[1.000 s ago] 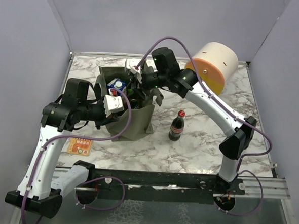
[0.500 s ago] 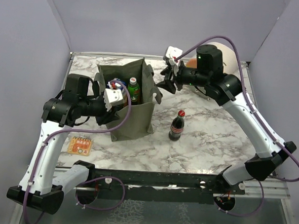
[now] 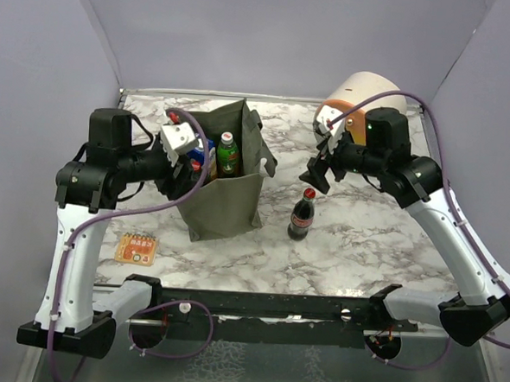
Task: Place the beverage into the canvas bag
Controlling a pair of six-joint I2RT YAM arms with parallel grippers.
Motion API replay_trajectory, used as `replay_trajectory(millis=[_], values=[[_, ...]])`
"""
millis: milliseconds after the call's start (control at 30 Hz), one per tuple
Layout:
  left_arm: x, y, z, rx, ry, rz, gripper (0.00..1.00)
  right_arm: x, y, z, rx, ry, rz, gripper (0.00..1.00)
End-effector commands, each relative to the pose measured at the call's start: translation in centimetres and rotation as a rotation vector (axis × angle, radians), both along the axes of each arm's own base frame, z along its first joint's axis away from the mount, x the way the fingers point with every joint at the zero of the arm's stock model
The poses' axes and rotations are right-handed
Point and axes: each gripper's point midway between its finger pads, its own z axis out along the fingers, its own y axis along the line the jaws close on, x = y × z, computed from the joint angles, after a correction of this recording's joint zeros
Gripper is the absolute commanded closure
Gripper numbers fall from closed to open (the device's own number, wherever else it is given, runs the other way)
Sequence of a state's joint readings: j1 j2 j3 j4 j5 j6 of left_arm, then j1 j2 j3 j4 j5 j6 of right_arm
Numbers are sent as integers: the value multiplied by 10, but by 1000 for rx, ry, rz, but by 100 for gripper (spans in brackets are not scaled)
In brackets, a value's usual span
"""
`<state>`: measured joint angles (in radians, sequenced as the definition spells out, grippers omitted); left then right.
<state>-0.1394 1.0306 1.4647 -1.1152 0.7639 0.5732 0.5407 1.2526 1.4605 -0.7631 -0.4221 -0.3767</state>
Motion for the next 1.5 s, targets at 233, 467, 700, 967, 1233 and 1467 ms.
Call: replay_trajectory(millis=[233, 467, 700, 967, 1233, 1467], values=[[53, 15, 86, -211, -97, 218, 24, -36, -19, -33, -56, 108, 34, 10], [92, 51, 97, -224, -114, 485, 23, -42, -21, -67, -88, 182, 37, 10], [100, 64, 92, -190, -129, 547, 23, -39, -20, -91, -125, 188, 61, 12], [100, 62, 79, -191, -74, 544, 24, -32, -7, -100, -91, 207, 90, 17], [106, 63, 76, -179, -63, 543, 24, -26, -2, -101, -87, 209, 97, 32], [112, 63, 72, -174, -61, 538, 24, -26, -3, -103, -97, 207, 97, 41]])
